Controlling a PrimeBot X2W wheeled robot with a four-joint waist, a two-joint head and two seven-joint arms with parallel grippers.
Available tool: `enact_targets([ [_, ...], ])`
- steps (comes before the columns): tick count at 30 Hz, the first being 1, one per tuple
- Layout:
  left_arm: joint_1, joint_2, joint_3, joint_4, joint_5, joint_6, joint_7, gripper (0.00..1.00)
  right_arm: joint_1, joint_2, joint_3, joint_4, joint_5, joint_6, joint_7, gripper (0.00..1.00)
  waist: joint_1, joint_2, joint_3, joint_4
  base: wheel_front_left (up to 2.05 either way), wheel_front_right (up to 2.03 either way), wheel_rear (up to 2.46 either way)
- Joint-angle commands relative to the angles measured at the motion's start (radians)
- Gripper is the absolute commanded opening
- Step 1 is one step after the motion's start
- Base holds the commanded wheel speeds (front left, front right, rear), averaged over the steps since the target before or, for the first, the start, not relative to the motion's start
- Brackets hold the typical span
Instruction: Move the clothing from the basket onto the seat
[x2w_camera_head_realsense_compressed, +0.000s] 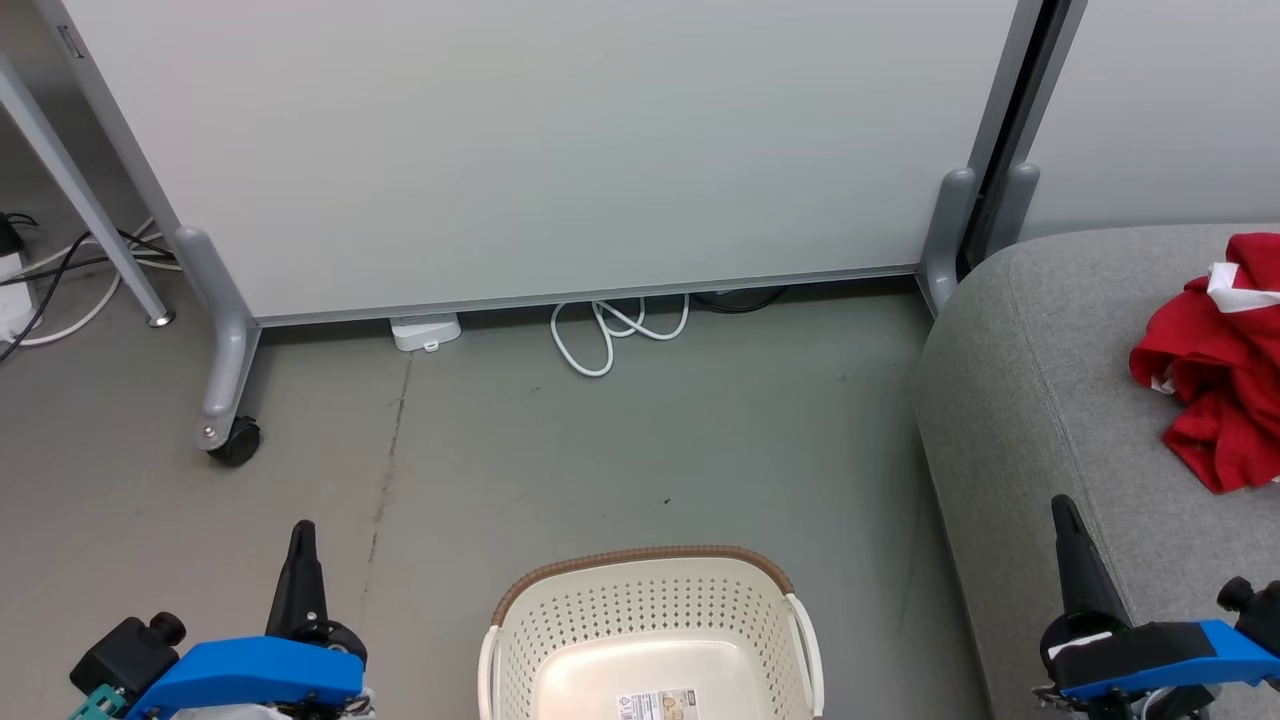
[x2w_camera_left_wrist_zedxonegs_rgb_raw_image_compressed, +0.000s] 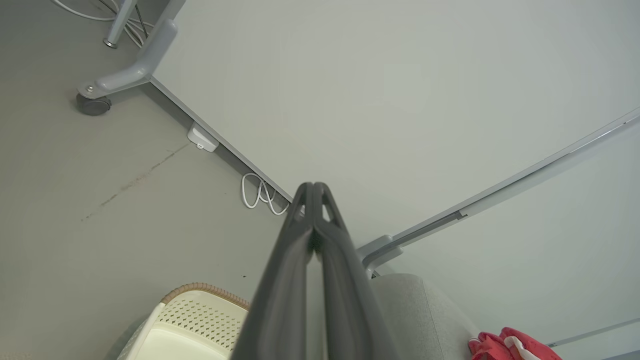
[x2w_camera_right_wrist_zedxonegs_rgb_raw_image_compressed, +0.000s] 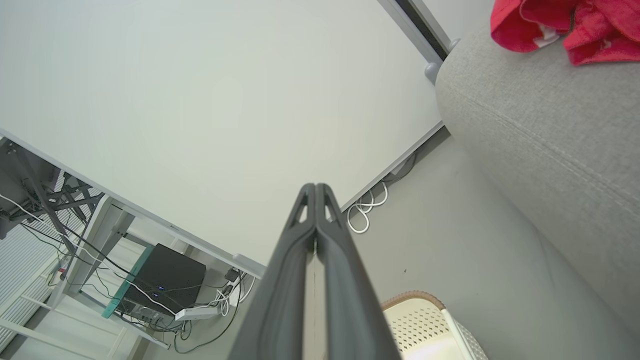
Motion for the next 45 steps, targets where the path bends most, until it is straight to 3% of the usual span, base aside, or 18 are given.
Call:
enact_targets([
  [1, -0.029, 0.001, 0.009, -0.016, -0.035, -0.005, 0.009, 0.0, -0.027, -0.003, -0.004, -0.008, 0.04, 0.0, 0.008, 0.0, -0.0001, 0.0, 0.0, -0.001, 0.0, 0.0, 0.0],
  [45, -0.063, 0.002, 0.057, -0.039, -0.469, -0.013, 0.12, 0.0, -0.063, -0.004, -0.023, 0.006, 0.494, 0.001, 0.119, 0.0, -0.0001, 0.0, 0.002, -0.027, 0.0, 0.0, 0.0],
])
